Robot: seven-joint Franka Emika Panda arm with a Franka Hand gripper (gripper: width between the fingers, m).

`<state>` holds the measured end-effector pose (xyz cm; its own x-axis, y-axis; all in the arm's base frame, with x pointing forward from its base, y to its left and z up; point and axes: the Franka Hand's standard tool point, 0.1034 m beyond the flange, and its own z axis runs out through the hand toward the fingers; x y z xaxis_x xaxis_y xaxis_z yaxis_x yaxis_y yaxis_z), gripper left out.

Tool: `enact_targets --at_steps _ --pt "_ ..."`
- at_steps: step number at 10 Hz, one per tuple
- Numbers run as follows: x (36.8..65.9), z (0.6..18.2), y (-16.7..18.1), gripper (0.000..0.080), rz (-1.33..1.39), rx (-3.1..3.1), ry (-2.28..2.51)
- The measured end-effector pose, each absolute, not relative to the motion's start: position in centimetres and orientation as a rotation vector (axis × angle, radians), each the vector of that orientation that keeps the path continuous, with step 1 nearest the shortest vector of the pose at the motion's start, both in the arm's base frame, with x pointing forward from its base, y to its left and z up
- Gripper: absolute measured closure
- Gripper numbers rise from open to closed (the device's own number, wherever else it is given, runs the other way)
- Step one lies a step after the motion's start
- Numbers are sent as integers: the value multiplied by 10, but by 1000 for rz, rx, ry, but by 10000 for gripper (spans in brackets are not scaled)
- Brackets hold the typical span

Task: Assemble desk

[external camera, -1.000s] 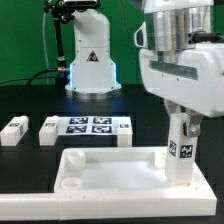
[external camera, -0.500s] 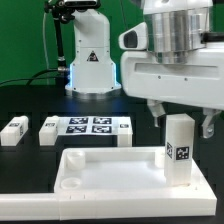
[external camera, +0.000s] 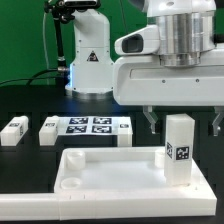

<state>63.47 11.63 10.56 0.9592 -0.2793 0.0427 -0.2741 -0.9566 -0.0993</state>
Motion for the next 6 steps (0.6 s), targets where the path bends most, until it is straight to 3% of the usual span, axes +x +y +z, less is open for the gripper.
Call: enact_targets --at_steps 3,4,5,6 --pt "642 111 110 150 -127 -3074 58" --pt "642 111 111 275 -125 -3071 104" --pt "642 111 111 275 -124 -3070 120" --pt "642 111 111 413 -121 -3063 196"
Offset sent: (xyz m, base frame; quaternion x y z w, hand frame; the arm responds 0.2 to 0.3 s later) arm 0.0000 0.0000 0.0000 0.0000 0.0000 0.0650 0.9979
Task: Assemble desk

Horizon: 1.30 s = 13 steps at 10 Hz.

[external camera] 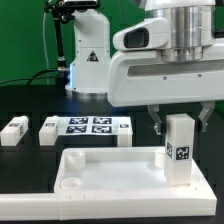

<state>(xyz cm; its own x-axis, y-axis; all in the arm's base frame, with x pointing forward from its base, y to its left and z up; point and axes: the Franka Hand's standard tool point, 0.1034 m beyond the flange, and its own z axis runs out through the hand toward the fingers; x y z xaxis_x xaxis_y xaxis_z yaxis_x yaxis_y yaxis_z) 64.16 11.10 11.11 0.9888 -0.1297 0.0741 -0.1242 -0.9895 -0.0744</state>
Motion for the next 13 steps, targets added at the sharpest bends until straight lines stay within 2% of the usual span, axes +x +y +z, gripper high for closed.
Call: enact_targets --at_steps 1,4,10,13 --pt "642 111 110 512 -117 -3054 292" --pt "641 111 110 511 -101 -2999 624" --pt "639 110 115 511 -38 -2376 1901" --pt "638 110 118 511 -18 -2240 2043"
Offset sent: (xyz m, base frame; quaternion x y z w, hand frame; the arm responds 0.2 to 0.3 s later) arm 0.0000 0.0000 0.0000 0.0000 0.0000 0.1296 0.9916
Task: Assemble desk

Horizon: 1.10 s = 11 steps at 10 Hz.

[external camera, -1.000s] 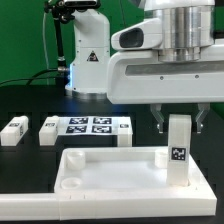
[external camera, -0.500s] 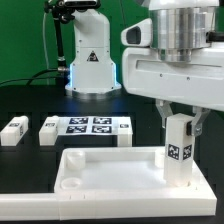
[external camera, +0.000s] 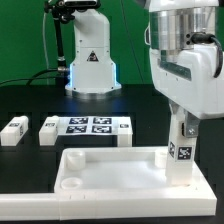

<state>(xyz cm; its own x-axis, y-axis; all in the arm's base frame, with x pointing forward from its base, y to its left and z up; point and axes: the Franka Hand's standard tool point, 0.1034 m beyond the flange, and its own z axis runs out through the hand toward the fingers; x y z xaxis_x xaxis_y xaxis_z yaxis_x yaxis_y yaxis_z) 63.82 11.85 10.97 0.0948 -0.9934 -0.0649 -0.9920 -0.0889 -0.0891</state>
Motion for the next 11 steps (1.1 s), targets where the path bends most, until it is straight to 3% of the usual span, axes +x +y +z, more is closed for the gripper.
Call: enact_targets --at_steps 1,3,4,5,8,11 --pt "636 109 119 511 -9 -2321 1969" --pt "633 109 114 233 10 -2633 1562" --pt "635 107 110 233 -15 -2777 1278" --pt "635 106 111 167 -19 -2834 1150" --pt "635 106 110 151 -31 -2929 889" --pt "635 105 120 151 -70 -3098 283"
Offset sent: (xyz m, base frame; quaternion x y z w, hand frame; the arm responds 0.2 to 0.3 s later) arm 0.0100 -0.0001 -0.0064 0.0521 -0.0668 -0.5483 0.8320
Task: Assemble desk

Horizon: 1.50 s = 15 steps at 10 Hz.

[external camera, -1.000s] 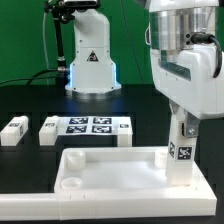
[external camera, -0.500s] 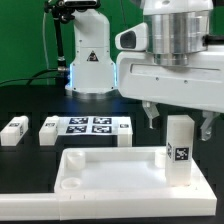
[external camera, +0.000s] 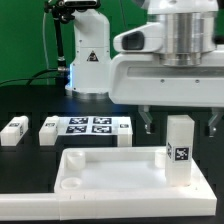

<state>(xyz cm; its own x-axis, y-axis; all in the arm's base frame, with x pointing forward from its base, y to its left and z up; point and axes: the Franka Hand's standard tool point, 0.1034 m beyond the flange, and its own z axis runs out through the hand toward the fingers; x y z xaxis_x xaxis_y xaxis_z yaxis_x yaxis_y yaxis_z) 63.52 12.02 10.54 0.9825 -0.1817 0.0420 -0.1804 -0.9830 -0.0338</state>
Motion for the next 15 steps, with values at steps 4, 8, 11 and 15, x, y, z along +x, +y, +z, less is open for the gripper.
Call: enact_targets --at_steps 4,8,11,15 --pt "635 105 118 424 -65 -3072 444" --pt "635 105 118 511 -47 -2939 970" --pt "639 105 117 511 14 -2599 1604" --pt "643 104 121 511 48 -1997 2259"
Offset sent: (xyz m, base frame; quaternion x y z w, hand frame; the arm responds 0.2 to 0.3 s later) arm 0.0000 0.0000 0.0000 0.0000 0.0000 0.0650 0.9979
